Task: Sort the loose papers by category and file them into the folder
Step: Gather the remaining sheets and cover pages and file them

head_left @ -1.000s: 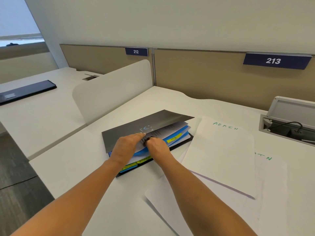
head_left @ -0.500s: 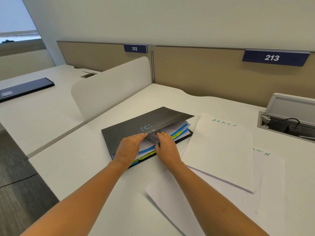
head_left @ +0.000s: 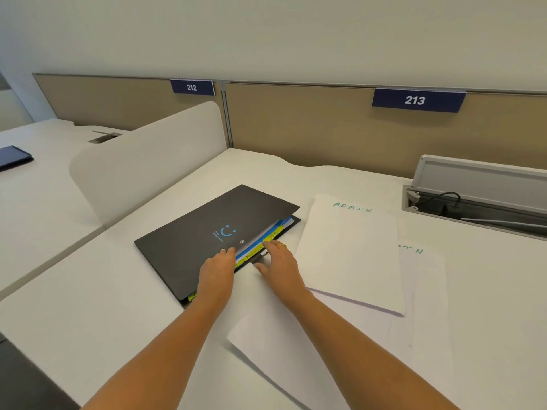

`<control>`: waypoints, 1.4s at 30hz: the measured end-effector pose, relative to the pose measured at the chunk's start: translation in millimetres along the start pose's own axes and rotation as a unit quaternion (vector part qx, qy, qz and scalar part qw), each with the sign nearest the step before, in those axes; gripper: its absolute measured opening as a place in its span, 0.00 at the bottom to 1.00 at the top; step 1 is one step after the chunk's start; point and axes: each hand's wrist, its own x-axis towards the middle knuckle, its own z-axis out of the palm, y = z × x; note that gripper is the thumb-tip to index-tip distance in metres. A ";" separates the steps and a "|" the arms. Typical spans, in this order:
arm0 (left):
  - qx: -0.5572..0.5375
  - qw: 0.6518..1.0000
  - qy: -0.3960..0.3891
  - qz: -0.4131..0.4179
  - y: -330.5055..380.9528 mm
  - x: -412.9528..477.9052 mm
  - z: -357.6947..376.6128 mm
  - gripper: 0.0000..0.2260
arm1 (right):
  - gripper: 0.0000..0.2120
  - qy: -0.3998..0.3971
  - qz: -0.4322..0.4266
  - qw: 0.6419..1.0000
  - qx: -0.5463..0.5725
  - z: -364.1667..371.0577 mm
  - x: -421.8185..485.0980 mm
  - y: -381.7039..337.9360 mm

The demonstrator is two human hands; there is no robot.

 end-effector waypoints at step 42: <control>-0.128 0.976 -0.142 0.102 140.8 -61.7 30.7 0.35 | 0.22 0.239 0.317 0.916 0.061 -147.1 -111.0 117.5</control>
